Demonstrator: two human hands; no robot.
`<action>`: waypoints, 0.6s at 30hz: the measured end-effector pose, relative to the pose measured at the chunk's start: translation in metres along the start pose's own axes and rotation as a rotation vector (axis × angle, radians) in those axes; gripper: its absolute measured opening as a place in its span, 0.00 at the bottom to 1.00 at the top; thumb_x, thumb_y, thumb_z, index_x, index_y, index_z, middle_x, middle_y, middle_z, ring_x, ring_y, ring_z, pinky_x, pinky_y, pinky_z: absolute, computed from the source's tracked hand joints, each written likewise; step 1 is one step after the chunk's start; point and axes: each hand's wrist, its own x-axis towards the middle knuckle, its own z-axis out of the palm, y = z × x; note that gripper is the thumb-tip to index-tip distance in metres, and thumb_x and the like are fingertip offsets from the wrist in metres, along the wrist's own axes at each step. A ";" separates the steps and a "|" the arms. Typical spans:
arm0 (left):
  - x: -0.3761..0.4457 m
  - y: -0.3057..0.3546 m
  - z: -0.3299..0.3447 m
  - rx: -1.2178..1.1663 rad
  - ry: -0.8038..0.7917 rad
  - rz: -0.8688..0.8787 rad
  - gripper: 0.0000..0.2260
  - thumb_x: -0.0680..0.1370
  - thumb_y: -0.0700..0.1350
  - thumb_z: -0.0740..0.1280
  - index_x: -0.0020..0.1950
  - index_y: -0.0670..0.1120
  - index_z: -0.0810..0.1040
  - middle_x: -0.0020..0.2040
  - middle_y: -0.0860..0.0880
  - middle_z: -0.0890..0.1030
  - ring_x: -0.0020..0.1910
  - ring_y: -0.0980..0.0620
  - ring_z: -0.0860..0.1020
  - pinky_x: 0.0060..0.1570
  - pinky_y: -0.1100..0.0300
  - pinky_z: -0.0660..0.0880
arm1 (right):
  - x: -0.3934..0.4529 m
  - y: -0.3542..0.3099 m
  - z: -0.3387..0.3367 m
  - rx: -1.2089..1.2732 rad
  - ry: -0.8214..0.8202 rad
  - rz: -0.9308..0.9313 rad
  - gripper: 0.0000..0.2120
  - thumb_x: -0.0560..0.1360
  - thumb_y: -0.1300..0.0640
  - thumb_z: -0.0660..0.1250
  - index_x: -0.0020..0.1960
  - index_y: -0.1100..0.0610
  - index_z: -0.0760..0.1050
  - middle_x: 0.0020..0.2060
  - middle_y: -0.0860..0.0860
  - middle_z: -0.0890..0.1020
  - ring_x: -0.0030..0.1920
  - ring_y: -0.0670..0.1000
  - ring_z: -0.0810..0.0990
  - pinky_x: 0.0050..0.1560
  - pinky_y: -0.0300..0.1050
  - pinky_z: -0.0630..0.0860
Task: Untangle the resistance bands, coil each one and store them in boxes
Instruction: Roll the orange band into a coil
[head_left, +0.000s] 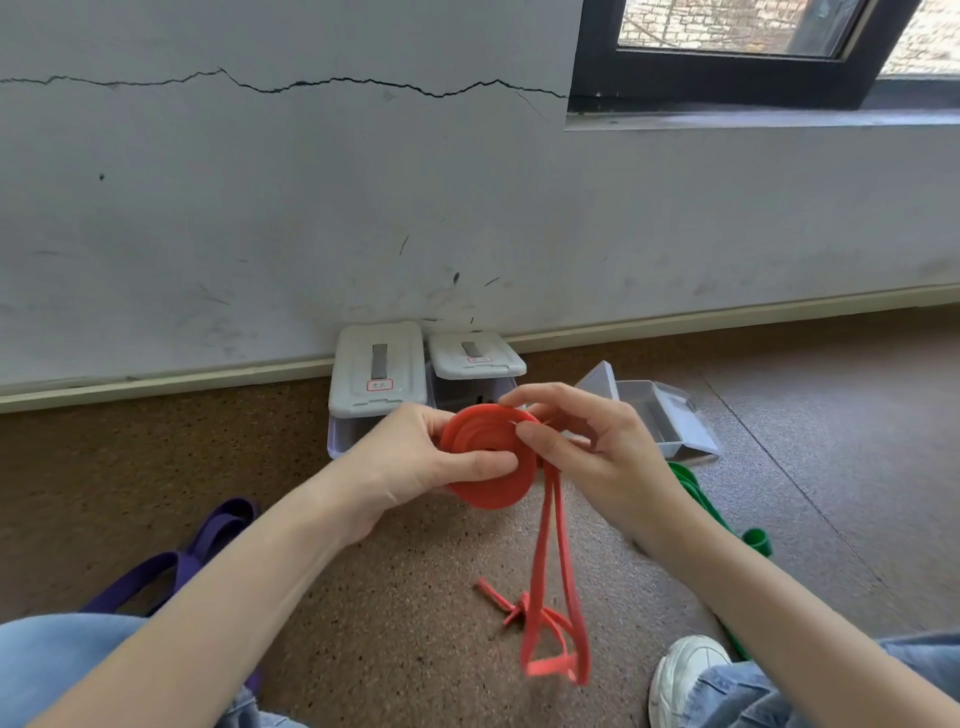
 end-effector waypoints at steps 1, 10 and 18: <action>-0.001 0.002 -0.001 -0.021 0.013 0.022 0.14 0.58 0.53 0.76 0.40 0.50 0.85 0.40 0.49 0.86 0.42 0.54 0.84 0.38 0.66 0.79 | 0.000 -0.001 -0.001 0.029 -0.010 0.006 0.09 0.75 0.63 0.66 0.53 0.54 0.78 0.40 0.51 0.82 0.42 0.48 0.81 0.43 0.40 0.79; 0.006 -0.001 0.002 -0.161 0.140 0.076 0.14 0.61 0.48 0.74 0.44 0.45 0.83 0.42 0.46 0.85 0.43 0.50 0.84 0.42 0.61 0.81 | 0.003 0.006 -0.001 0.107 0.040 0.127 0.09 0.70 0.63 0.71 0.47 0.56 0.73 0.39 0.54 0.85 0.40 0.50 0.85 0.43 0.45 0.81; 0.003 0.006 -0.014 -0.096 -0.042 0.084 0.12 0.67 0.46 0.71 0.50 0.48 0.83 0.47 0.46 0.85 0.47 0.49 0.83 0.42 0.59 0.81 | 0.004 0.004 -0.011 0.140 -0.031 0.123 0.12 0.70 0.65 0.71 0.50 0.52 0.77 0.40 0.54 0.85 0.43 0.52 0.84 0.46 0.46 0.81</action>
